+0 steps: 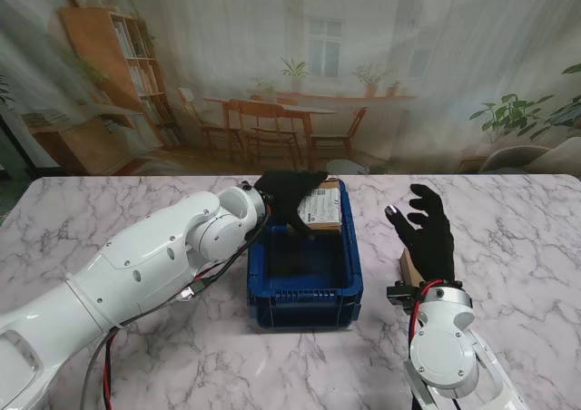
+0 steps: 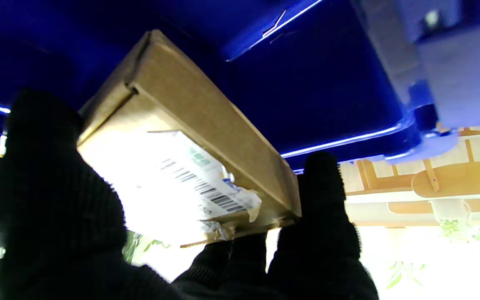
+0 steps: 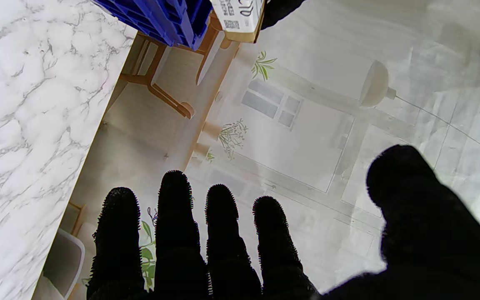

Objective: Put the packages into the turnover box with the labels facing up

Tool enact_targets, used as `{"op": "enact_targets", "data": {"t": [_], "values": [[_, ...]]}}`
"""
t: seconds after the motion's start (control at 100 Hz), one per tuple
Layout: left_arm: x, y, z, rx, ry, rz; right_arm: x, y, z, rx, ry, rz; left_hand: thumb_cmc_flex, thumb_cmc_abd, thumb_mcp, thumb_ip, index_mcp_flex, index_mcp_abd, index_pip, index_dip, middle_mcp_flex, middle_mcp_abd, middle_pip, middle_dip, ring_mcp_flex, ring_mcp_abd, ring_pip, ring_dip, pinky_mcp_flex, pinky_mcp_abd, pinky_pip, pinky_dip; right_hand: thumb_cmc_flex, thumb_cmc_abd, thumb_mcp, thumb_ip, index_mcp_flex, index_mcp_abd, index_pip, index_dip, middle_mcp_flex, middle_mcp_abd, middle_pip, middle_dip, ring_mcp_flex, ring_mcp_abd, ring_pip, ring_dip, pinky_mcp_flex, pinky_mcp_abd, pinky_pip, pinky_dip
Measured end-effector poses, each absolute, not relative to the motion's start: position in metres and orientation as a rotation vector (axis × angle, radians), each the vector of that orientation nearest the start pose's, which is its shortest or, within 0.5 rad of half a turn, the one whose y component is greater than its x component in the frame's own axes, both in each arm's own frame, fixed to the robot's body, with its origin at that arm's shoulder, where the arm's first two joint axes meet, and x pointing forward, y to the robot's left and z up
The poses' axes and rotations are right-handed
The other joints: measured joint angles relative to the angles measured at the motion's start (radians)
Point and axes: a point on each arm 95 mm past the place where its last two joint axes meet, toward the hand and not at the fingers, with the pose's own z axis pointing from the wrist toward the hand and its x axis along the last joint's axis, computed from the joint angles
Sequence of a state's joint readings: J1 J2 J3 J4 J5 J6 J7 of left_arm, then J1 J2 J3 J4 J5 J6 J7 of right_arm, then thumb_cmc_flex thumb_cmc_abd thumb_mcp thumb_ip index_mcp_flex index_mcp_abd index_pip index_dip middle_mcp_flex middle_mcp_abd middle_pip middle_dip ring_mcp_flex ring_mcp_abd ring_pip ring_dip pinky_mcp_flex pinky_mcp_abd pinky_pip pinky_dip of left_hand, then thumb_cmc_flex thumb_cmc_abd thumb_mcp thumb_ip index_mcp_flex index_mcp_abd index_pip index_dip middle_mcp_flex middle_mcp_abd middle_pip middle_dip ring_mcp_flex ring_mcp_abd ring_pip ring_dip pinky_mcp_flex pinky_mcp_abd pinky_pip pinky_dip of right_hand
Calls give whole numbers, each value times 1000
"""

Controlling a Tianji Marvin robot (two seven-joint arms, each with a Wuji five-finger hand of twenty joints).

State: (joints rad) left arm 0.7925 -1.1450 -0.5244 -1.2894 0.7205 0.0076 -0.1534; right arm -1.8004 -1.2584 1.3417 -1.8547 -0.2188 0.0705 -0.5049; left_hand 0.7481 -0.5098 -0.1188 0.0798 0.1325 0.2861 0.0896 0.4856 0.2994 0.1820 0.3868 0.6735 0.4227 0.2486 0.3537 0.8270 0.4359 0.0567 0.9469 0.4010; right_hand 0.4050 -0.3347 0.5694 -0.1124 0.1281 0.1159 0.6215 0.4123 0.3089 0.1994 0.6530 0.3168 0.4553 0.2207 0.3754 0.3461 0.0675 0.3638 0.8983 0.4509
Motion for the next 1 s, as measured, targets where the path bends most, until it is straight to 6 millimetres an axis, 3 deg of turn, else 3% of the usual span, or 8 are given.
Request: {"op": "enact_targets", "data": {"t": [0.49,0.63,0.66,0.73,0.77,0.87,0.93,1.0], "values": [[519,-136,-247,-931,1949,-1415,348,-17,-288,-2453,-319,-2651,0,0,0,-13,27,0,0,-25,29,2,-50,34,11,0,0,-39,1,5,0,46,1,0,0,8,0,0,0,0,-14,0,0,0,0,-1,0,0,-4,0,-20,10],[520,-135,-248,-945,1954,-1409,348,-17,-288,-2456,-319,-2649,1,0,0,-56,30,0,0,-35,36,2,-54,0,14,0,0,-49,-8,9,0,57,1,0,0,8,0,0,-1,0,-24,0,0,0,0,-1,0,0,-4,0,-21,11],[520,-134,-249,-948,1954,-1408,347,-17,-288,-2457,-319,-2650,10,0,0,-87,30,0,0,-40,36,2,-55,-14,14,0,0,-64,-18,12,-5,57,1,1,0,8,0,0,-1,0,-24,0,0,0,0,-1,0,0,-5,0,-22,11],[519,-133,-248,-954,1958,-1405,347,-17,-289,-2461,-319,-2648,45,3,-17,-113,30,2,-16,-57,37,15,-80,-52,11,9,-22,-91,-45,26,-31,57,1,9,0,8,0,0,-1,0,-24,0,0,0,0,-1,0,0,-11,0,-31,11],[518,-133,-248,-951,1963,-1400,347,-17,-289,-2464,-318,-2647,46,35,-38,-132,30,11,-32,-68,37,25,-102,-71,11,11,-29,-112,-62,35,-49,57,1,9,0,8,0,0,-1,0,-25,0,0,0,0,-1,0,0,-12,0,-32,11],[516,-131,-250,-951,1980,-1382,347,-18,-289,-2474,-317,-2646,44,105,-39,-138,26,41,-79,-92,20,51,-199,-189,-27,11,-68,-193,-144,54,-142,51,1,9,0,8,0,0,-1,0,-25,0,0,0,0,-1,0,0,-15,0,-44,12],[515,-130,-252,-957,2002,-1361,347,-18,-289,-2476,-318,-2645,31,217,-36,-143,28,37,-78,-96,-4,76,-266,-276,-63,15,-113,-261,-188,63,-193,29,1,9,0,8,0,0,-1,0,-25,0,0,0,-16,-2,0,0,-17,0,-52,12],[515,-130,-254,-952,2025,-1338,347,-18,-289,-2479,-320,-2644,20,345,-7,-143,43,-2,-57,-90,-16,65,-300,-355,-106,35,-162,-344,-229,79,-243,-8,2,9,0,8,0,0,-2,0,-25,0,0,0,-16,-2,0,0,-17,0,-58,13]]}}
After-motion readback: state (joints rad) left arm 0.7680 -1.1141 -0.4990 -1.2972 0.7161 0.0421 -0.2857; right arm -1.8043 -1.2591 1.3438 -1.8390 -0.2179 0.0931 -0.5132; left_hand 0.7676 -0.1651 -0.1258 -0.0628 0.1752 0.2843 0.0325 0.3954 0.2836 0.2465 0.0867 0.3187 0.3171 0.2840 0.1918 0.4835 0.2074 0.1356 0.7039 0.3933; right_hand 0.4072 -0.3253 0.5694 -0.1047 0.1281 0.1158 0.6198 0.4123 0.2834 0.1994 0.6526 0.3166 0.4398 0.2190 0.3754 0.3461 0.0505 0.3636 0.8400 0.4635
